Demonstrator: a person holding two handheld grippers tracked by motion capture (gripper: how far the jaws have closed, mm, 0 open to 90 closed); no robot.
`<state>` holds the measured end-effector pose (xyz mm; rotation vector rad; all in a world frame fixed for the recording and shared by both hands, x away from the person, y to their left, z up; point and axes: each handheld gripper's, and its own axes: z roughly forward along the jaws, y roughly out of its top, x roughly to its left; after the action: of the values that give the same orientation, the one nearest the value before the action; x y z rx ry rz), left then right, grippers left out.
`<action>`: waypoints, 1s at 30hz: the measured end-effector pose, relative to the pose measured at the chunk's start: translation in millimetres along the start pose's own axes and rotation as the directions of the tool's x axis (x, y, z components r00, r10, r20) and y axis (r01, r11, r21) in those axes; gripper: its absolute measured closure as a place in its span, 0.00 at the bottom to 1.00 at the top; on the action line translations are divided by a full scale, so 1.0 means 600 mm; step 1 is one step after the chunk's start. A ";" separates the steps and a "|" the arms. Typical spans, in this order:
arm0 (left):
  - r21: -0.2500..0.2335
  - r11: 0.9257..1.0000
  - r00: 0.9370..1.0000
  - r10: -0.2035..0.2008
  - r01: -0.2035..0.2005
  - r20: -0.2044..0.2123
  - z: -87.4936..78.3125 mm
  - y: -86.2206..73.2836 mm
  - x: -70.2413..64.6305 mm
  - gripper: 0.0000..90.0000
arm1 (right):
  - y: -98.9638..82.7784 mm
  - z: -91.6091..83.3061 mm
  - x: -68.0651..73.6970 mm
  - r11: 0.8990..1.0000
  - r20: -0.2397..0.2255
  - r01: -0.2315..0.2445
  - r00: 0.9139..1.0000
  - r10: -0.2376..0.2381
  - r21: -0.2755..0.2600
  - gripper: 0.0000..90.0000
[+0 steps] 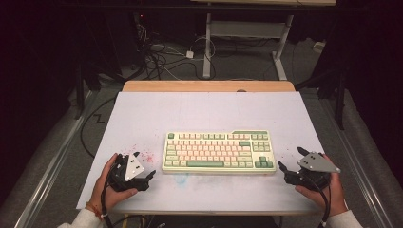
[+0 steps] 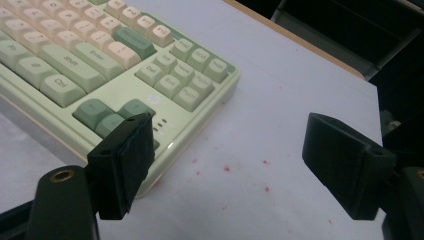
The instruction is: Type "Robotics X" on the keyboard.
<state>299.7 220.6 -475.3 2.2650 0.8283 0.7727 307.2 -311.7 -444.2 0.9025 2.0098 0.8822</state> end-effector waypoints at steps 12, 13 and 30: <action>0.041 0.999 1.000 -0.001 0.001 0.010 0.001 -0.016 -0.011 0.18 | -0.048 -0.015 -0.010 0.996 0.013 -0.090 0.996 0.090 0.013 0.20; 0.041 0.999 1.000 0.000 0.000 0.012 0.001 -0.016 -0.011 0.18 | -0.049 -0.016 -0.009 0.996 0.012 -0.090 0.996 0.090 0.014 0.20; 0.021 1.000 1.000 0.005 -0.005 0.021 0.002 -0.012 -0.011 0.18 | -0.046 -0.021 0.007 0.999 0.007 -0.048 0.999 0.048 0.019 0.19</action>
<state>293.6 220.0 -483.4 2.2901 0.8253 0.7451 286.6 -326.0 -462.1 0.9665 2.0021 0.8862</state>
